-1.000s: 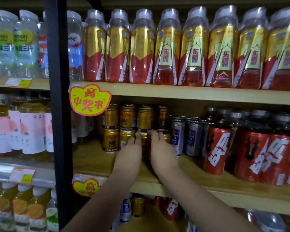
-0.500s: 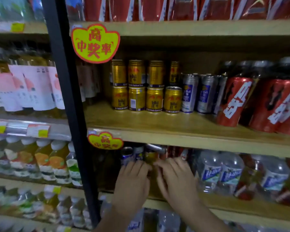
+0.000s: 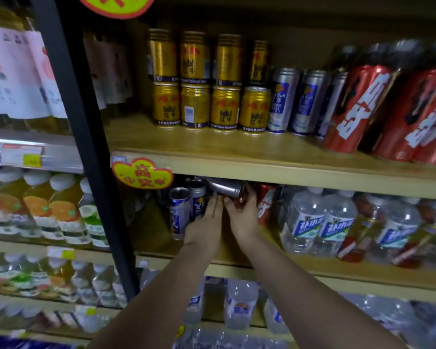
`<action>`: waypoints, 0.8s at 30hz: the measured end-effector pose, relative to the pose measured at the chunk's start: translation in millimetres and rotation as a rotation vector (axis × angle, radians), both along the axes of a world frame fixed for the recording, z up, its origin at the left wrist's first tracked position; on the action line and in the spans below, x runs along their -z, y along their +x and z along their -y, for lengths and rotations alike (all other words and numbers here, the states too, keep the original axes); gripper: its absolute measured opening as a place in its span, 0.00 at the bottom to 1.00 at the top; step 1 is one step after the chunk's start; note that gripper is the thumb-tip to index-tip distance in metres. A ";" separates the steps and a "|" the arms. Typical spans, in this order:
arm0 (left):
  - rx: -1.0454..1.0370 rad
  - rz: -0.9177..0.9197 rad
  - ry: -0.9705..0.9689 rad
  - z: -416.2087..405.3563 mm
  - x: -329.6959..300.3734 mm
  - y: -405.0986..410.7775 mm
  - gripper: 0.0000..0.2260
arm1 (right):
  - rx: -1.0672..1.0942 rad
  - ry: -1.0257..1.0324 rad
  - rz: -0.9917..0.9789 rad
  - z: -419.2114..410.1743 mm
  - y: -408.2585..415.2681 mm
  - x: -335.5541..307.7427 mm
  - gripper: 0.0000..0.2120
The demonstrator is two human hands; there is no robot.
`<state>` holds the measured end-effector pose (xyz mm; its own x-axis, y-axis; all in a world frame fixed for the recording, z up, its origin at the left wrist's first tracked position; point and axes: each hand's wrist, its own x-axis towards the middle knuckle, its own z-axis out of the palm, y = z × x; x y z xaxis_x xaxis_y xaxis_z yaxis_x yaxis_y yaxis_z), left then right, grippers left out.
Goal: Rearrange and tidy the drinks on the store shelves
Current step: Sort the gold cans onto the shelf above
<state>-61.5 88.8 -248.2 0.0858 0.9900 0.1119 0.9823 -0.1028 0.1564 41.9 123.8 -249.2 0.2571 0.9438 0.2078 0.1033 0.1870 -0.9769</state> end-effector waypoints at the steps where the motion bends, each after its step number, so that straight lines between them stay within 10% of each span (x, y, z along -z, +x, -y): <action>1: -0.008 0.000 0.004 -0.4 -1.0 0.6 0.46 | 0.004 -0.005 -0.043 -3.0 0.3 2.4 0.31; 24: 0.024 0.007 0.323 9.9 -25.5 -4.9 0.15 | 0.312 0.266 0.103 81.5 46.3 -5.5 0.18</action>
